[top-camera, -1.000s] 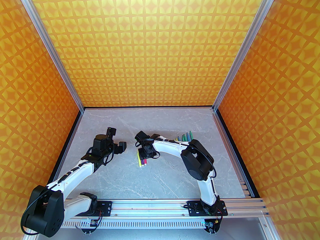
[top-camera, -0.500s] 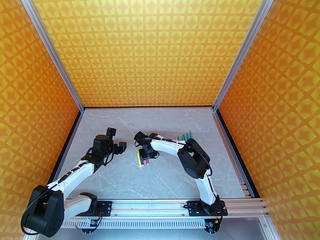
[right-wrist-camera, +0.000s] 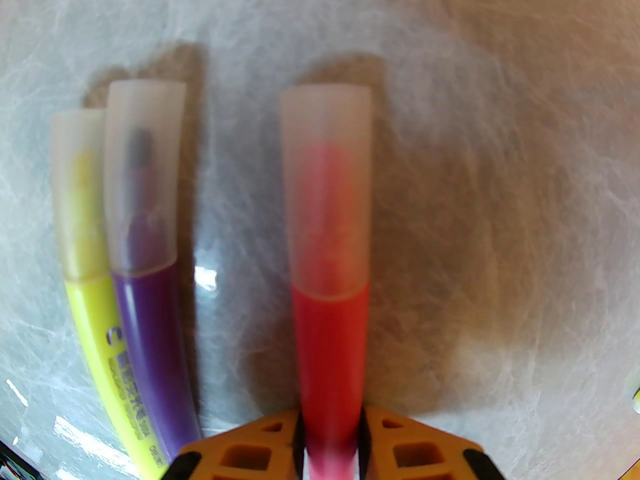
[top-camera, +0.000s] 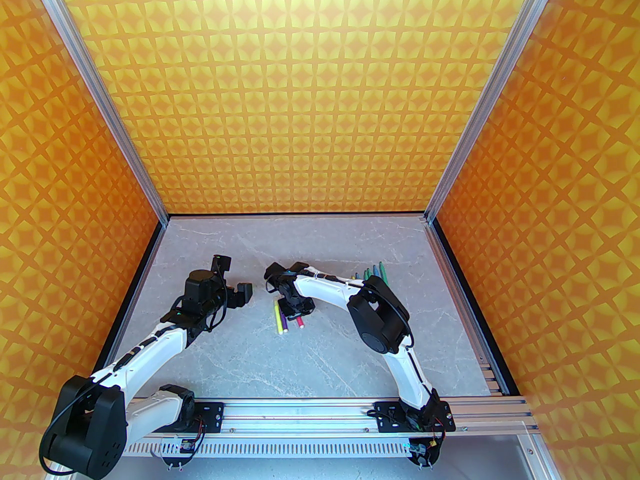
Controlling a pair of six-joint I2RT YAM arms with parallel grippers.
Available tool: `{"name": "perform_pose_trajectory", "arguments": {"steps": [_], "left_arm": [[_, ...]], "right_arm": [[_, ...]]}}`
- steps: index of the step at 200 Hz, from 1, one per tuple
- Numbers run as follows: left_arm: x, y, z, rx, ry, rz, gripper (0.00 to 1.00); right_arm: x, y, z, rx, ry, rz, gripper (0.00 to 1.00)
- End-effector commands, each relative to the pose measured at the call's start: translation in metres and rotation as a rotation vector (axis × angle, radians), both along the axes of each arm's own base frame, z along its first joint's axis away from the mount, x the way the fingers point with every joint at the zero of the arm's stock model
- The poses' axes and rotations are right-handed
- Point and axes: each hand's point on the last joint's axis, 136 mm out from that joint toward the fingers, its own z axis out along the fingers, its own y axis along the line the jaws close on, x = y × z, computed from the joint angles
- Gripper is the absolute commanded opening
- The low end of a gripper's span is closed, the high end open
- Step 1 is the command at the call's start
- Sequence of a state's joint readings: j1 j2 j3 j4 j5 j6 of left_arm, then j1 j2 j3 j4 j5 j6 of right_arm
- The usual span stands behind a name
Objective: Open the pen caps
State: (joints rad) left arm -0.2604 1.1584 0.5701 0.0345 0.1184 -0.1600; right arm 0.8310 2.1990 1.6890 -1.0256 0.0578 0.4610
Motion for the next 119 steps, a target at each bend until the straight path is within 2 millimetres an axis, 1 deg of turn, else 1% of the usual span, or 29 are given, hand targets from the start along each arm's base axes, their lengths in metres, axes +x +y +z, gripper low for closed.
{"name": "perform_pose_trajectory", "arguments": {"steps": [1, 29, 53, 62, 86, 119], "left_arm": [[-0.002, 0.002, -0.001, -0.016, 0.000, 0.010, 0.89], [-0.002, 0.002, 0.000, -0.020, -0.001, 0.012, 0.89], [-0.002, 0.001, 0.000, -0.021, 0.005, 0.008, 0.89], [-0.002, 0.000, 0.000, -0.024, 0.007, 0.003, 0.89], [-0.002, -0.008, 0.004, -0.048, 0.011, -0.039, 0.88], [-0.004, -0.027, 0.011, -0.107, 0.021, -0.138, 0.86]], "right_arm": [[0.000, -0.009, -0.028, -0.070, 0.020, 0.025, 0.23], [0.002, -0.007, -0.033, -0.057, 0.017, 0.029, 0.18], [0.003, -0.003, -0.027, -0.007, -0.004, 0.024, 0.08], [0.005, -0.002, -0.021, 0.013, -0.026, 0.023, 0.04], [0.010, -0.002, -0.003, 0.066, -0.082, 0.023, 0.00], [0.014, -0.001, 0.020, 0.164, -0.155, 0.028, 0.00]]}}
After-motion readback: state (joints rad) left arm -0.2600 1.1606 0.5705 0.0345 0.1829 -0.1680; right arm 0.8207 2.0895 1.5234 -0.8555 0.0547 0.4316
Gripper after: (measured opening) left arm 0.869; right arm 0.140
